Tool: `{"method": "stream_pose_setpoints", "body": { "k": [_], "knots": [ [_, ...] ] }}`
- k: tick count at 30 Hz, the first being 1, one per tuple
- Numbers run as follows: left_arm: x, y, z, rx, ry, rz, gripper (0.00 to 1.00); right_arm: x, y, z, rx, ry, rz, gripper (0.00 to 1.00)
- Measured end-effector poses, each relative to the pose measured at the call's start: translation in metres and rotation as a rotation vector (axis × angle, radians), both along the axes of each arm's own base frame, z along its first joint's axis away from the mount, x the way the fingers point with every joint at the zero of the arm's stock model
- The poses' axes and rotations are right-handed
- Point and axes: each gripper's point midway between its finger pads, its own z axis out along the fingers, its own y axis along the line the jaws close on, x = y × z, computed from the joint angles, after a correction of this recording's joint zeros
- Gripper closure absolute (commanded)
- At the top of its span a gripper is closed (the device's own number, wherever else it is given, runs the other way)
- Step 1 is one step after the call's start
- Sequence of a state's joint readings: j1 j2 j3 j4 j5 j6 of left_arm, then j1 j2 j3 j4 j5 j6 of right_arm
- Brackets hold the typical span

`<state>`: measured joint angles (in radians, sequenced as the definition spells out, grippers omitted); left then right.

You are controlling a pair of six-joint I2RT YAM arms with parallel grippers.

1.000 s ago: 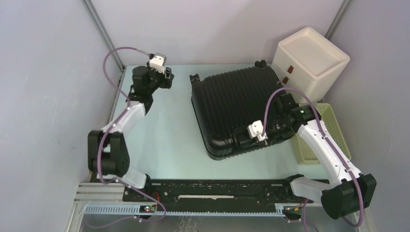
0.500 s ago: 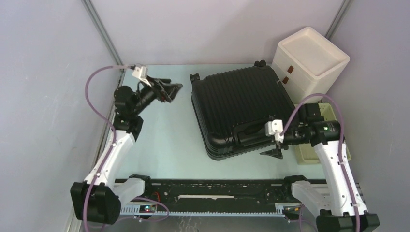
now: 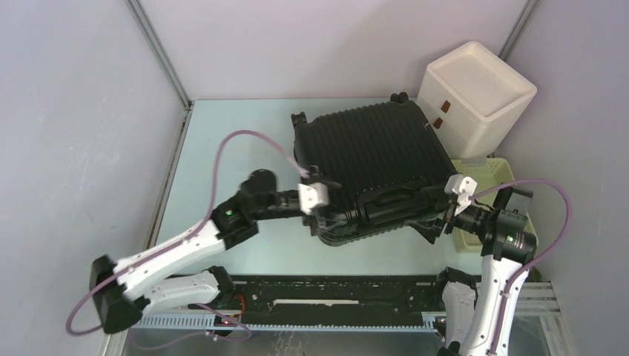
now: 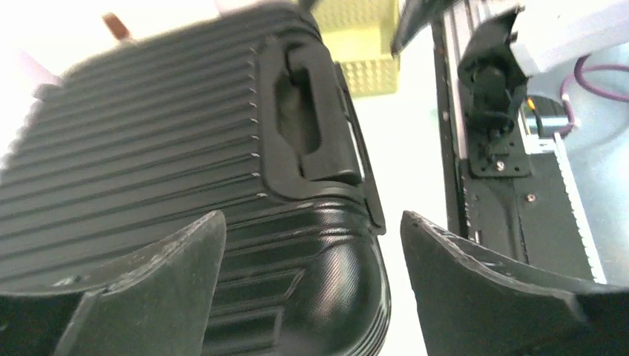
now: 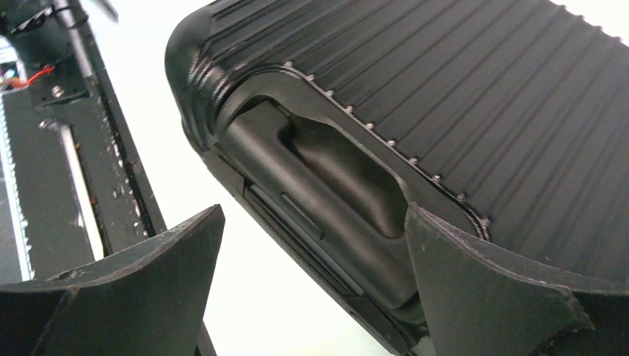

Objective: Open, take out, and arrange the luggage
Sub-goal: Open the luggage at the center of the board.

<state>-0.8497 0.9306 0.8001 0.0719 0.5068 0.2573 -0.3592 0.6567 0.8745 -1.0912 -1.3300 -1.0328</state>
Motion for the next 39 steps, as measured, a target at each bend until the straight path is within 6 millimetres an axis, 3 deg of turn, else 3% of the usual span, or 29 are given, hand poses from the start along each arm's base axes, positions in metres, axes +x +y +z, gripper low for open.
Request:
{"method": "stream_pose_setpoints", "body": {
  "k": [1, 4, 8, 16, 22, 27, 32, 39],
  "knots": [
    [-0.008, -0.013, -0.011, 0.047, -0.004, -0.037, 0.0, 0.002, -0.003, 0.002, 0.008, 0.0, -0.025, 0.01],
    [-0.005, -0.047, -0.046, 0.21, 0.016, -0.055, 0.0, 0.012, -0.012, 0.008, 0.033, 0.017, -0.093, 0.01],
    [-0.004, -0.081, -0.078, 0.357, -0.02, -0.073, 0.0, 0.027, -0.023, 0.007, 0.046, 0.052, -0.177, 0.01],
    [0.003, -0.132, -0.069, 0.405, -0.075, -0.092, 0.04, 0.039, -0.036, 0.007, 0.044, 0.076, -0.268, 0.0],
    [0.005, -0.147, -0.089, 0.464, -0.069, -0.117, 0.27, 0.043, -0.04, 0.005, 0.039, 0.086, -0.294, 0.0],
    [0.009, -0.156, -0.104, 0.519, -0.064, -0.122, 0.65, 0.045, -0.041, 0.004, 0.039, 0.094, -0.298, 0.0],
    [0.018, -0.15, -0.103, 0.545, -0.011, -0.046, 0.97, 0.046, -0.042, 0.002, 0.041, 0.104, -0.294, 0.01],
    [0.018, -0.135, -0.1, 0.564, -0.03, -0.042, 1.0, 0.037, -0.031, -0.01, 0.014, 0.099, -0.19, 0.02]
  ]
}}
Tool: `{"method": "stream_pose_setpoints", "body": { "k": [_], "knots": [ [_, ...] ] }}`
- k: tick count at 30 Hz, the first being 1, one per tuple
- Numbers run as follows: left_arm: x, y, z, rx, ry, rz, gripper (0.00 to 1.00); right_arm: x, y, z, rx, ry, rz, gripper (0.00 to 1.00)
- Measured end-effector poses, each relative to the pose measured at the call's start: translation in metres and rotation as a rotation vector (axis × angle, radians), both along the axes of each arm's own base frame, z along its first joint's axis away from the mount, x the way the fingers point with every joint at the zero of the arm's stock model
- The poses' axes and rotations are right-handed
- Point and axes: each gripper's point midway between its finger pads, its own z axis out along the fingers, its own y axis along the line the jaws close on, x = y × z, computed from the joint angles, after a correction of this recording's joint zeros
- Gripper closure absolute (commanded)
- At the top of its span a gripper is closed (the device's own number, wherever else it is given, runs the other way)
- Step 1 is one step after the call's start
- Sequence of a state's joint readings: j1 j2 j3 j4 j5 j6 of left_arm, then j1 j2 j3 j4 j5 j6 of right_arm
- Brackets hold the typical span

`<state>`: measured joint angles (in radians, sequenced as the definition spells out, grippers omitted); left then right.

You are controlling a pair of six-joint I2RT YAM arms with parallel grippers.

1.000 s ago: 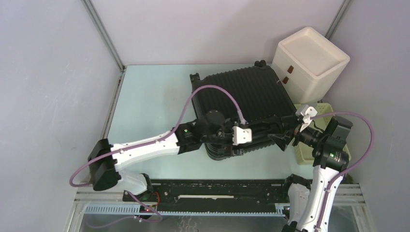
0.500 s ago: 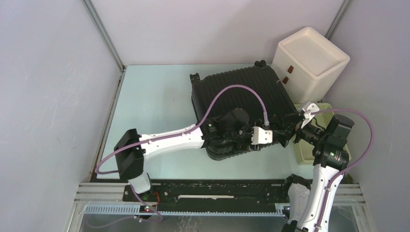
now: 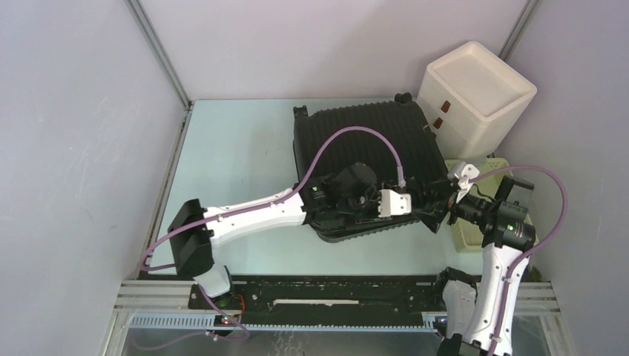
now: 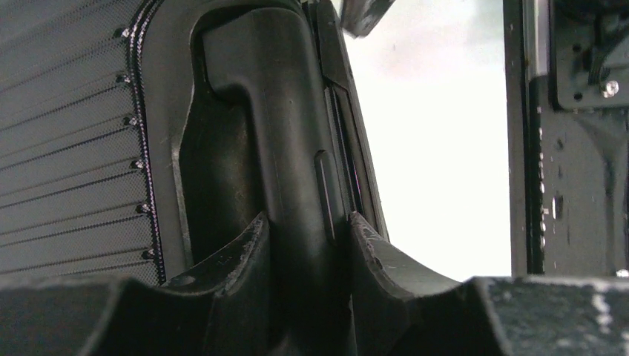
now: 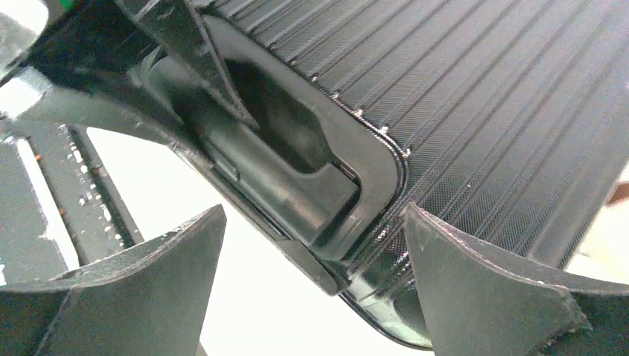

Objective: Open, take out, and arrange the luggage
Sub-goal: Open the luggage at the center of the board.

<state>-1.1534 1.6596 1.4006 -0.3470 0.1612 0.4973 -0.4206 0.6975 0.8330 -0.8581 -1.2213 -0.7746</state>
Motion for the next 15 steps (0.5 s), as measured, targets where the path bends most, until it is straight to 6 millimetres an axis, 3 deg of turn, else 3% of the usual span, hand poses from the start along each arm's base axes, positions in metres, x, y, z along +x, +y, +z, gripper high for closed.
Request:
{"method": "stream_pose_setpoints", "body": {
  "k": [8, 12, 15],
  "knots": [
    [-0.006, 0.039, 0.009, 0.017, 0.012, -0.025, 1.0, -0.033, 0.053, -0.01, -0.148, -0.024, 0.383, 0.03],
    [-0.009, 0.045, 0.016, 0.004, 0.027, -0.034, 1.0, -0.038, 0.074, 0.0, -0.238, -0.06, 0.515, 0.05],
    [-0.01, 0.046, 0.019, -0.004, 0.037, -0.04, 1.0, -0.03, 0.082, 0.015, -0.273, -0.087, 0.55, 0.07]
  ]
}}
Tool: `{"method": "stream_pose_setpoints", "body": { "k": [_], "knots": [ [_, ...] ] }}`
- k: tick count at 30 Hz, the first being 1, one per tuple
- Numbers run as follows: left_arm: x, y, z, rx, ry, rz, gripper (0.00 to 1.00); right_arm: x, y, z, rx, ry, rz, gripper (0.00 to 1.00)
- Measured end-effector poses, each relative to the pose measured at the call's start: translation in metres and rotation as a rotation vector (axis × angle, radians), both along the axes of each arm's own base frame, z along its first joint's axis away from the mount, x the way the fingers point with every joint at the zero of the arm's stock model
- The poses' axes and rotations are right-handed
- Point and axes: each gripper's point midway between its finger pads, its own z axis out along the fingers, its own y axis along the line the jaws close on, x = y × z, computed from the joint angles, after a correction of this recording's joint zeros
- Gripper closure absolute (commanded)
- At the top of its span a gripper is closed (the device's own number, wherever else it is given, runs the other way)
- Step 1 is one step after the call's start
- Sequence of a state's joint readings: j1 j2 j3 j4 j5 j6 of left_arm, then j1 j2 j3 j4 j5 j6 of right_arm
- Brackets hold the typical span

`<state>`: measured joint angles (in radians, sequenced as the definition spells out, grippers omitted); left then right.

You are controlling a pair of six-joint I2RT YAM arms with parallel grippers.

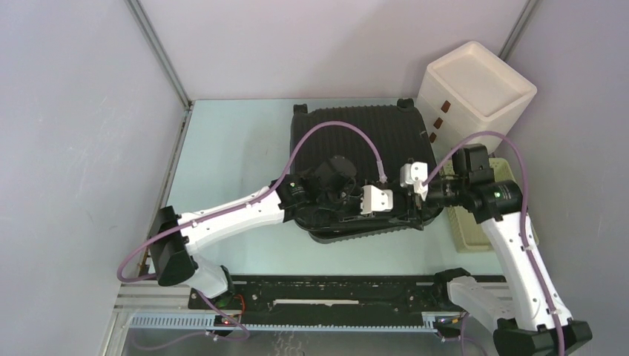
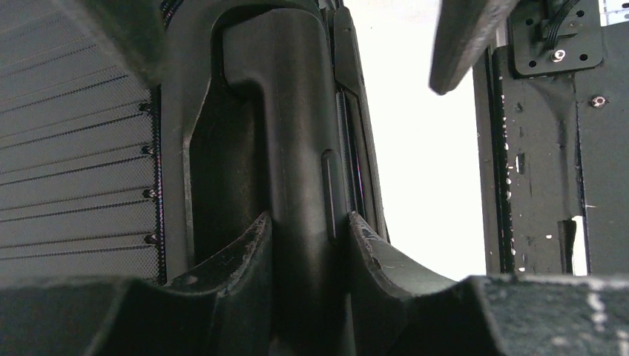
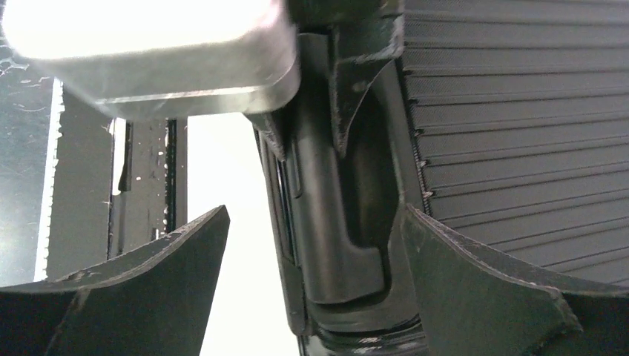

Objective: Open, take out, and arrange the luggage
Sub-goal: Open the luggage at the center of the board.

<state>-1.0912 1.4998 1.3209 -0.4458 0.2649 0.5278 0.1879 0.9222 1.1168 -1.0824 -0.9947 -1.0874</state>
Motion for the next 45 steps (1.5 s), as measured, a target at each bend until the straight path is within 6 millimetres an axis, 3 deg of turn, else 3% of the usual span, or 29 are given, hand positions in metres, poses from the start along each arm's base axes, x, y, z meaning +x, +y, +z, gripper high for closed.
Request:
{"method": "stream_pose_setpoints", "body": {
  "k": [3, 9, 19, 24, 27, 30, 32, 35, 38, 43, 45],
  "knots": [
    [0.0, 0.0, 0.001, -0.008, 0.013, 0.001, 1.0, 0.009, 0.004, 0.004, -0.011, 0.009, 0.01, 0.09],
    [0.003, 0.003, 0.016, -0.07, 0.031, 0.023, 1.0, 0.018, 0.009, -0.013, -0.032, 0.106, 0.016, 0.14],
    [-0.001, 0.003, 0.021, -0.117, 0.064, 0.019, 1.0, 0.008, 0.021, -0.022, -0.062, 0.176, 0.065, 0.18],
    [-0.001, 0.001, 0.024, -0.134, 0.074, 0.027, 1.0, 0.007, 0.019, -0.013, -0.069, 0.172, 0.062, 0.15],
    [0.001, 0.001, 0.026, -0.148, 0.085, 0.032, 1.0, 0.003, 0.013, 0.003, -0.043, 0.146, 0.043, 0.12],
    [0.004, 0.001, 0.033, -0.178, 0.104, 0.037, 1.0, 0.004, -0.006, 0.035, 0.027, 0.087, -0.037, 0.11],
    [0.007, 0.003, 0.041, -0.21, 0.118, 0.041, 1.0, 0.009, -0.028, 0.067, 0.093, 0.006, -0.155, 0.12],
    [0.01, 0.004, 0.054, -0.256, 0.134, 0.042, 1.0, 0.013, -0.053, 0.085, 0.173, -0.042, -0.331, 0.14],
    [0.016, 0.008, 0.066, -0.302, 0.155, 0.05, 1.0, 0.024, -0.082, 0.085, 0.29, -0.024, -0.545, 0.3],
    [0.02, 0.009, 0.077, -0.35, 0.195, 0.061, 1.0, 0.054, -0.16, 0.066, 0.49, 0.13, -0.892, 0.64],
    [0.022, 0.009, 0.08, -0.366, 0.211, 0.07, 1.0, 0.062, -0.186, 0.058, 0.531, 0.183, -0.976, 0.7]
  ]
}}
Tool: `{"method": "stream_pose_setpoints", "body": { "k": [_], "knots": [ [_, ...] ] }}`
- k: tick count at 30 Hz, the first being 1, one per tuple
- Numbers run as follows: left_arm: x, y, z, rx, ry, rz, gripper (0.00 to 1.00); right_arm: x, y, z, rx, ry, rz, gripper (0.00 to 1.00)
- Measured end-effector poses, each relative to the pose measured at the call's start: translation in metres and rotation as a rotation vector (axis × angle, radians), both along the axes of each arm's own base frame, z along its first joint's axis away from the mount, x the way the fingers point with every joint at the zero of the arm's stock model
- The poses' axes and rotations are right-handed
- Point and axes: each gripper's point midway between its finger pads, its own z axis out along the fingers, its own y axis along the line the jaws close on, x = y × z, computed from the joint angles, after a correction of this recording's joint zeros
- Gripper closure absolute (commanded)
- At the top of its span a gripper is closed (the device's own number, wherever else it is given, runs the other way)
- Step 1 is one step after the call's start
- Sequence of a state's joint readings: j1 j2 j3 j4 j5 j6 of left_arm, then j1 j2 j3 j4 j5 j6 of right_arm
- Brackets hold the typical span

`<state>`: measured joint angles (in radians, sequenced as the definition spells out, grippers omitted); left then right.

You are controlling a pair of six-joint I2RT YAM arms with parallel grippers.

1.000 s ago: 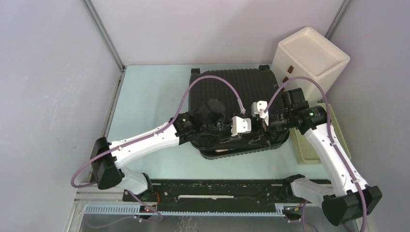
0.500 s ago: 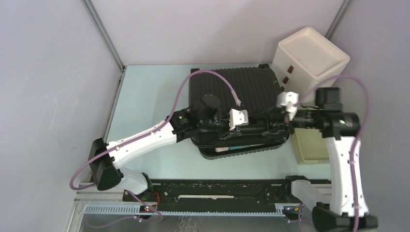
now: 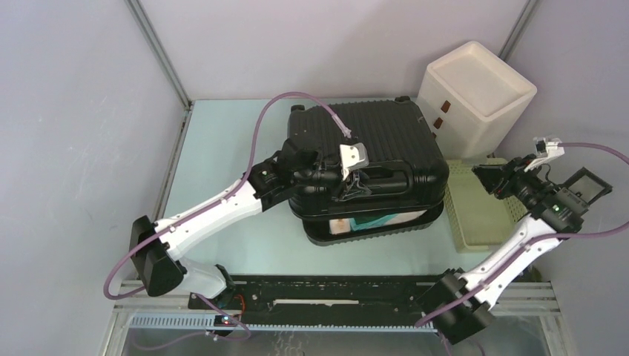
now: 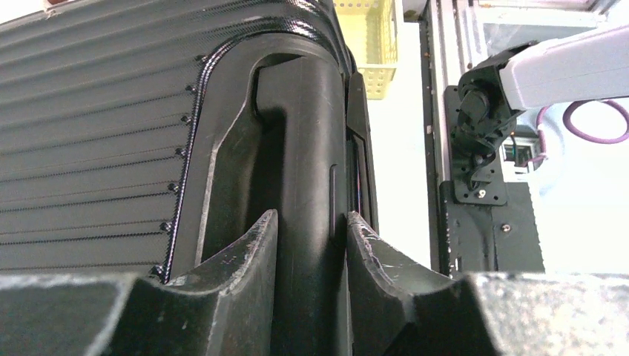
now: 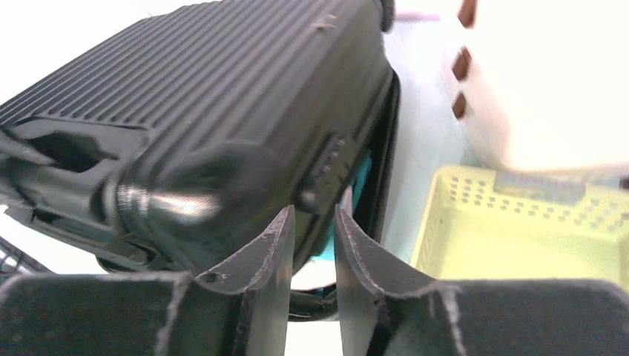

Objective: Open, take out, and arrange the luggage
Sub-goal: Open the luggage at the center of the board.

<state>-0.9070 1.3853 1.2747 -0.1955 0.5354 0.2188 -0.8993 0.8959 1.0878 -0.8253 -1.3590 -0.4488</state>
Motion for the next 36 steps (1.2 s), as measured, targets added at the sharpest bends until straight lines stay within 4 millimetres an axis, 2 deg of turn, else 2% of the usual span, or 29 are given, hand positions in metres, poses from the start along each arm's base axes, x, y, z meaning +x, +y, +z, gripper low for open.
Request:
{"method": "stream_pose_setpoints", "body": {
  "k": [2, 7, 9, 11, 14, 17, 19, 21, 22, 25, 27, 30, 32, 33, 36],
  "knots": [
    [0.002, 0.0, 0.003, -0.013, 0.021, 0.011, 1.0, 0.007, -0.019, -0.014, 0.047, 0.058, -0.045, 0.77],
    [0.011, 0.002, 0.024, -0.064, 0.068, 0.047, 1.0, 0.015, -0.039, -0.045, 0.095, 0.175, -0.092, 0.83],
    [0.018, 0.002, 0.044, -0.115, 0.06, 0.065, 1.0, 0.018, -0.041, -0.059, 0.111, 0.225, -0.093, 0.83],
    [0.026, 0.003, 0.081, -0.201, 0.017, 0.079, 1.0, 0.021, -0.039, -0.074, 0.127, 0.277, -0.084, 0.82],
    [0.032, 0.006, 0.136, -0.328, -0.056, 0.086, 1.0, 0.025, -0.018, -0.103, 0.151, 0.375, -0.017, 0.8],
    [0.034, 0.011, 0.162, -0.397, -0.082, 0.089, 1.0, 0.031, -0.007, -0.116, 0.136, 0.413, 0.021, 0.79],
    [0.034, 0.013, 0.166, -0.411, -0.079, 0.085, 1.0, 0.035, -0.008, -0.119, 0.118, 0.42, 0.014, 0.78],
    [0.036, 0.014, 0.163, -0.405, -0.075, 0.086, 0.97, 0.036, -0.009, -0.119, 0.117, 0.423, 0.005, 0.77],
    [0.036, 0.015, 0.159, -0.399, -0.07, 0.089, 0.9, 0.035, -0.01, -0.118, 0.117, 0.417, 0.004, 0.76],
    [0.029, 0.028, 0.129, -0.352, -0.027, 0.12, 0.7, 0.029, -0.007, -0.114, 0.088, 0.374, 0.048, 0.58],
    [0.021, 0.043, 0.104, -0.323, 0.007, 0.152, 0.5, 0.021, -0.002, -0.105, 0.033, 0.316, 0.105, 0.44],
    [0.007, 0.074, 0.068, -0.301, 0.059, 0.228, 0.25, 0.008, 0.028, -0.087, -0.06, 0.218, 0.254, 0.28],
    [-0.002, 0.097, 0.051, -0.308, 0.072, 0.288, 0.04, -0.003, 0.059, -0.075, -0.151, 0.147, 0.393, 0.2],
    [-0.004, 0.105, 0.047, -0.317, 0.074, 0.315, 0.01, -0.009, 0.077, -0.07, -0.195, 0.112, 0.471, 0.17],
    [-0.012, 0.138, 0.034, -0.371, 0.092, 0.438, 0.0, -0.039, 0.133, -0.062, -0.354, 0.0, 0.728, 0.11]
  ]
}}
